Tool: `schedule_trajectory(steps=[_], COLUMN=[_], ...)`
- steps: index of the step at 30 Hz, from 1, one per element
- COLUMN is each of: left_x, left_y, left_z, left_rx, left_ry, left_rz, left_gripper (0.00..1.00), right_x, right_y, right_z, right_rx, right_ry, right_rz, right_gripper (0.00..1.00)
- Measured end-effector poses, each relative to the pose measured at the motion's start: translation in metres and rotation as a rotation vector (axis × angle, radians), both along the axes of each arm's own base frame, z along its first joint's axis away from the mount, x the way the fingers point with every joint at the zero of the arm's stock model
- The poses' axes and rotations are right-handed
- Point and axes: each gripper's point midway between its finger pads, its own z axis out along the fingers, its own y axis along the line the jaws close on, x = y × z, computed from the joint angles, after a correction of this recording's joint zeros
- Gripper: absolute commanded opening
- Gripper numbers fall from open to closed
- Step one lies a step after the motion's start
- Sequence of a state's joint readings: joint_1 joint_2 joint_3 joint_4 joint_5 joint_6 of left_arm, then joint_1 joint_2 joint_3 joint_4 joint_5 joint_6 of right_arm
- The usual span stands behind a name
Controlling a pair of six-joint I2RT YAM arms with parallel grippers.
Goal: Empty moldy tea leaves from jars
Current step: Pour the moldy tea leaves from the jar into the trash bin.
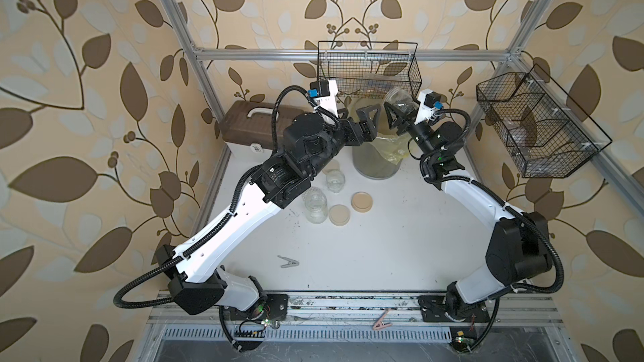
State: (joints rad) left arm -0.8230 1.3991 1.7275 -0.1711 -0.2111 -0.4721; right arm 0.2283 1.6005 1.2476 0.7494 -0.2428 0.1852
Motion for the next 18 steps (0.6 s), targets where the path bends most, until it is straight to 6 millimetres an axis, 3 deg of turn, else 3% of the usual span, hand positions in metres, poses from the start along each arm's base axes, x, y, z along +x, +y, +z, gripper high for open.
schedule_trajectory(steps=[18], left_x=[0.009], left_y=[-0.009], left_z=[-0.039], left_rx=[0.168], left_ry=[0.052], left_rz=[0.005], left_gripper=[0.99], right_x=[0.031], right_y=[0.002], right_z=[-0.069], right_rx=[-0.068], right_ry=[0.285], right_rz=[-0.008], right_gripper=[0.46])
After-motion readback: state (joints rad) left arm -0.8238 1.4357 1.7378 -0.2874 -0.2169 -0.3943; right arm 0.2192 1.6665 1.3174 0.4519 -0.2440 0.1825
